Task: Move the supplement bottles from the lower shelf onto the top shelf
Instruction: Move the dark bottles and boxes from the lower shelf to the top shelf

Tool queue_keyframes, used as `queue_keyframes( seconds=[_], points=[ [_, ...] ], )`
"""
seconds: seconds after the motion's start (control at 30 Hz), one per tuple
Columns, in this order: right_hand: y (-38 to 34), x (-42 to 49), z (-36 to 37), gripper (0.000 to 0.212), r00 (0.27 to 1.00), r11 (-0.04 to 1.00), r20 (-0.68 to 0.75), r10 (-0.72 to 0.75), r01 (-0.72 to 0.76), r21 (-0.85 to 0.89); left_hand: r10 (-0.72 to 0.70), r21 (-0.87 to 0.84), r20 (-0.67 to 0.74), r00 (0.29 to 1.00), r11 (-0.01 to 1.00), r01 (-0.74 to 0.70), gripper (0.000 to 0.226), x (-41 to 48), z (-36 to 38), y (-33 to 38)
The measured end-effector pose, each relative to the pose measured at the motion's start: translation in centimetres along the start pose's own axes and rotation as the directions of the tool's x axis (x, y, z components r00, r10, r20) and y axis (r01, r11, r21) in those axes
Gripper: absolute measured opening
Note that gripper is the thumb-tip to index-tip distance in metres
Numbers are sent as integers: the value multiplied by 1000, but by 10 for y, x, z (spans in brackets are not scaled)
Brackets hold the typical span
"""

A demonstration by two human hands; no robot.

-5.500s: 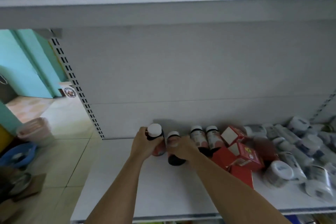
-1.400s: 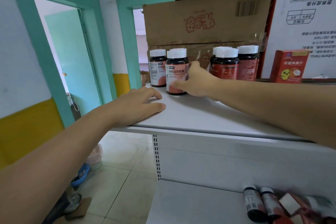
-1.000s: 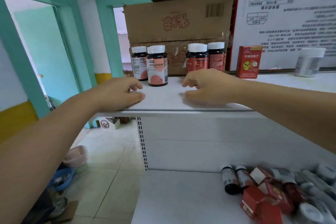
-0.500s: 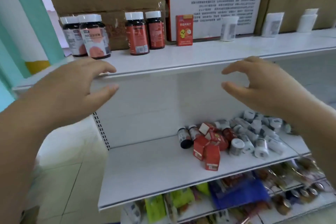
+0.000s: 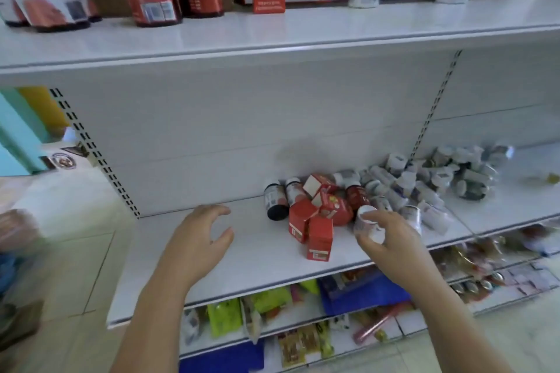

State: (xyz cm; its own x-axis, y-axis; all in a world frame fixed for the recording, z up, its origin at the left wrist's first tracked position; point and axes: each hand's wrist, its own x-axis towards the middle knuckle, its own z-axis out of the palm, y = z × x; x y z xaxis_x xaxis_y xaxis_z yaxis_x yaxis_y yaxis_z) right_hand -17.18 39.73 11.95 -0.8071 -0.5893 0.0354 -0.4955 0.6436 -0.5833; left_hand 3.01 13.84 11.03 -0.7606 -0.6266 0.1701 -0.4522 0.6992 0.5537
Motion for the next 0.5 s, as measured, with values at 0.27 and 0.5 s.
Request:
queue_keyframes(
  seconds=[0.27, 0.5],
  points=[
    [55, 79, 77, 77, 937, 983, 335, -104, 44, 181, -147, -194, 235, 961, 962, 194, 60, 83, 141, 30],
    [73, 105, 100, 60, 884, 952, 406, -232, 121, 281, -195, -204, 278, 941, 945, 256, 69, 111, 185, 24]
  ],
)
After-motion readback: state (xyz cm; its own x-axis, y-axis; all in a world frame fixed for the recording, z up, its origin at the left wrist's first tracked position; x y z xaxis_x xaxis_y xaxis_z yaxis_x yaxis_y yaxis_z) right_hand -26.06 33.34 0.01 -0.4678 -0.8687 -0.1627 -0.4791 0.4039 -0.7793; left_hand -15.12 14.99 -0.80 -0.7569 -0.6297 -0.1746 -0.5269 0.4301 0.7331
